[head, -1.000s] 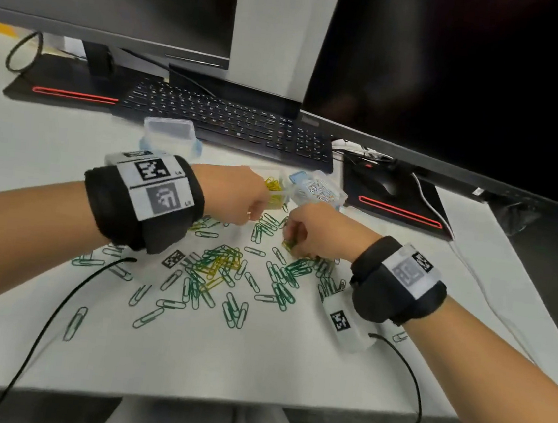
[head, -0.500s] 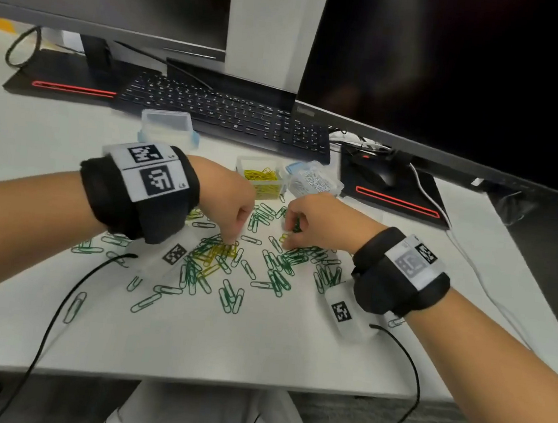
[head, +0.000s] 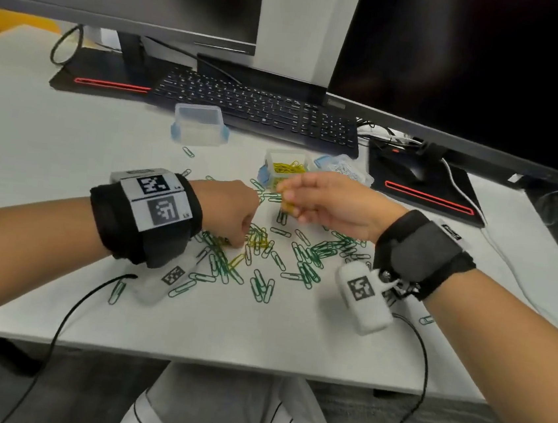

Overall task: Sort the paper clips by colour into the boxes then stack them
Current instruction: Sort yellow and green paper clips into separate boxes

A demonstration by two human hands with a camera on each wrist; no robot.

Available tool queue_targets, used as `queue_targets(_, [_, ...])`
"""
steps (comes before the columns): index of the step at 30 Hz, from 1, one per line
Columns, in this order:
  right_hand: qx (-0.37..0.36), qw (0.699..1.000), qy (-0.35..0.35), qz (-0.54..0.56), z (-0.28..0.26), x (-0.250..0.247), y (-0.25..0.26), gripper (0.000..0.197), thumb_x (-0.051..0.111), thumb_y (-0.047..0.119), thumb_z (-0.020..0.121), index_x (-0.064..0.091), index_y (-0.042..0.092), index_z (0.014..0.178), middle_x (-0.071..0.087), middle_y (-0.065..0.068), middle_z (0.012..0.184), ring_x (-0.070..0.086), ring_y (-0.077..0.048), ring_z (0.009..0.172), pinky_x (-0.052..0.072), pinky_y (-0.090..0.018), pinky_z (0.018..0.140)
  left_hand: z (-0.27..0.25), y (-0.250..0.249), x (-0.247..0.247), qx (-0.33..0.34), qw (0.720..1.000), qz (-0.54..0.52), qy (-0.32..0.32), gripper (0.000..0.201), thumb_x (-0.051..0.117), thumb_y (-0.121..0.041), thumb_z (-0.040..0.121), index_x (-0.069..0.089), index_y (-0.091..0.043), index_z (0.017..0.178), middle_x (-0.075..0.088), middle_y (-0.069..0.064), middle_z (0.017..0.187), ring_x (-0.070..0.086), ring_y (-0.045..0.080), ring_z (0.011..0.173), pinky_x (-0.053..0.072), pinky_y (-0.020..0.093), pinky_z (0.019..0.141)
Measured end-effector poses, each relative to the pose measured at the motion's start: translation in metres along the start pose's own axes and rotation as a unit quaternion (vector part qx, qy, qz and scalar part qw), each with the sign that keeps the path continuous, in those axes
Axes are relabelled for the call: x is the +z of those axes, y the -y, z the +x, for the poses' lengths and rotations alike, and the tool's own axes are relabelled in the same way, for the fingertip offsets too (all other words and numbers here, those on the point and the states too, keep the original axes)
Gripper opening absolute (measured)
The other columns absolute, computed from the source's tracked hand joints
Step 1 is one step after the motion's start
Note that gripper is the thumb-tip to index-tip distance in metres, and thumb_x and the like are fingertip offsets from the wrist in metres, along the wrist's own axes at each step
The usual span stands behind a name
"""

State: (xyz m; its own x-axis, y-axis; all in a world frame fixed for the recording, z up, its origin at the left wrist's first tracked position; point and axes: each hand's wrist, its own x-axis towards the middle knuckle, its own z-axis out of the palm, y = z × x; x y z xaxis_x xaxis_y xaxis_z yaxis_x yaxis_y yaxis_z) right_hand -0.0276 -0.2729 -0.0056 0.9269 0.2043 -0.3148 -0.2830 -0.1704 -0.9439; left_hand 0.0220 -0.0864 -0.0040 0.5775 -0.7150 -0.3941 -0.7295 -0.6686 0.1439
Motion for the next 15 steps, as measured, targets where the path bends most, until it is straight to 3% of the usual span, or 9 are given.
queue_targets(2, [0.037,0.98,0.019,0.197,0.003,0.006,-0.001,0.02,0.05,0.01,0.097,0.062,0.006,0.112,0.059,-0.002,0.079,0.054,-0.011,0.068,0.05,-0.019,0.057,-0.002,0.004,0.0,0.006,1.0,-0.003,-0.008,0.016,0.067,-0.021,0.082,0.059,-0.018,0.069,0.057,-0.007,0.068,0.053,0.012,0.066,0.044,0.025,0.06])
queue_targets(4, [0.082,0.974,0.011,0.209,0.008,0.015,-0.003,0.015,0.048,0.016,0.098,0.061,0.007,0.102,0.055,-0.003,0.076,0.051,-0.012,0.065,0.046,-0.017,0.051,-0.003,0.011,0.001,0.015,1.0,-0.01,-0.02,0.01,0.064,-0.019,0.081,0.064,-0.014,0.073,0.064,-0.002,0.074,0.058,0.016,0.072,0.049,0.03,0.065])
queue_targets(5, [0.102,0.982,-0.004,0.156,0.009,0.019,-0.004,0.016,0.049,0.02,0.099,0.059,0.008,0.094,0.053,-0.002,0.072,0.047,-0.011,0.06,0.042,-0.017,0.048,-0.003,0.016,0.001,0.015,0.999,-0.027,-0.025,0.008,0.065,-0.019,0.081,0.067,-0.012,0.077,0.067,-0.001,0.078,0.06,0.017,0.075,0.051,0.031,0.069])
queue_targets(7, [0.109,0.991,-0.033,-0.07,0.012,0.026,-0.007,0.024,0.058,0.027,0.095,0.059,0.007,0.082,0.049,-0.002,0.065,0.041,-0.012,0.053,0.036,-0.021,0.046,-0.006,0.025,-0.004,0.013,0.995,-0.092,-0.045,0.006,0.068,-0.021,0.082,0.069,-0.014,0.083,0.069,-0.004,0.083,0.062,0.013,0.08,0.051,0.029,0.075])
queue_targets(9, [0.093,0.944,-0.044,-0.313,0.013,0.033,-0.009,0.036,0.071,0.038,0.084,0.067,0.003,0.08,0.057,-0.004,0.065,0.046,-0.015,0.055,0.04,-0.026,0.052,-0.009,0.033,-0.009,0.012,0.979,-0.193,-0.07,0.004,0.07,-0.018,0.083,0.067,-0.015,0.085,0.071,-0.003,0.08,0.063,0.011,0.074,0.052,0.028,0.073])
queue_targets(11, [0.069,0.903,-0.055,-0.421,0.014,0.037,-0.01,0.035,0.077,0.042,0.077,0.074,0.008,0.083,0.069,-0.003,0.075,0.055,-0.013,0.063,0.044,-0.025,0.058,-0.01,0.04,-0.011,0.002,0.94,-0.331,-0.083,0.006,0.067,-0.012,0.086,0.063,-0.01,0.091,0.072,0.005,0.08,0.062,0.011,0.067,0.05,0.026,0.067])
queue_targets(15, [0.043,0.875,-0.065,-0.478,0.016,0.042,-0.006,0.024,0.072,0.03,0.085,0.075,0.007,0.091,0.072,-0.001,0.089,0.063,-0.015,0.08,0.049,-0.026,0.069,-0.011,0.041,-0.004,-0.048,0.827,-0.559,-0.046,0.018,0.044,0.001,0.094,0.055,-0.007,0.105,0.061,0.009,0.077,0.057,0.015,0.065,0.05,0.024,0.063])
